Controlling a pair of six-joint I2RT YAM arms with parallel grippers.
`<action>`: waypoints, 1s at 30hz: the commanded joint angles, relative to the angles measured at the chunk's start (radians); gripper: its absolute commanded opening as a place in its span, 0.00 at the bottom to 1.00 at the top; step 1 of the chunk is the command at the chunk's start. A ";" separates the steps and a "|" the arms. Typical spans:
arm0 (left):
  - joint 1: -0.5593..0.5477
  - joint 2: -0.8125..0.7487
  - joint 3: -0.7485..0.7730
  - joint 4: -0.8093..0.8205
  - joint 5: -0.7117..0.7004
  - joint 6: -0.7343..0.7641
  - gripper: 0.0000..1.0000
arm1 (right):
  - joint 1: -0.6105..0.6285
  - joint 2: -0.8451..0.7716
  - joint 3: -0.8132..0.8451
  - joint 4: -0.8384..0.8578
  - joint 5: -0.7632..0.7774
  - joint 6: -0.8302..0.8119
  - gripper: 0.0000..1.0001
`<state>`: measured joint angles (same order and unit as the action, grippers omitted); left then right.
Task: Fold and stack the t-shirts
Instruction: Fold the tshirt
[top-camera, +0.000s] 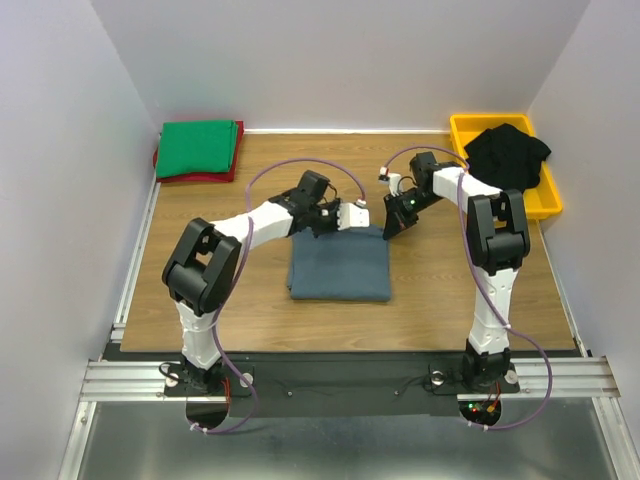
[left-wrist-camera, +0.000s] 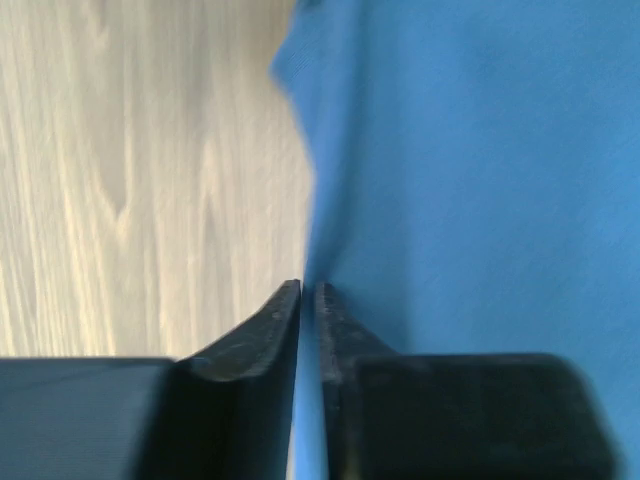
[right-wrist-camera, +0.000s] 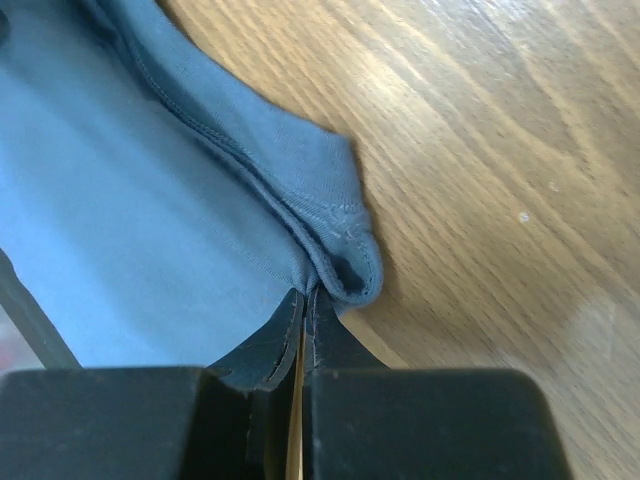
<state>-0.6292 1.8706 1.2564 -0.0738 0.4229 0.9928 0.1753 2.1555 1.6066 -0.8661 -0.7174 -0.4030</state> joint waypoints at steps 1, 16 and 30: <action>0.115 -0.022 0.078 -0.084 0.069 -0.031 0.30 | -0.011 -0.013 0.026 0.039 0.018 0.018 0.01; 0.289 -0.013 0.110 -0.310 0.300 -0.057 0.39 | -0.013 -0.036 0.029 0.038 0.032 0.032 0.01; 0.292 0.079 0.164 -0.371 0.289 -0.042 0.33 | -0.011 -0.055 0.026 0.036 0.030 0.030 0.01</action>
<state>-0.3447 1.9549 1.3628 -0.3950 0.6918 0.9440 0.1738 2.1571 1.6073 -0.8555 -0.7025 -0.3687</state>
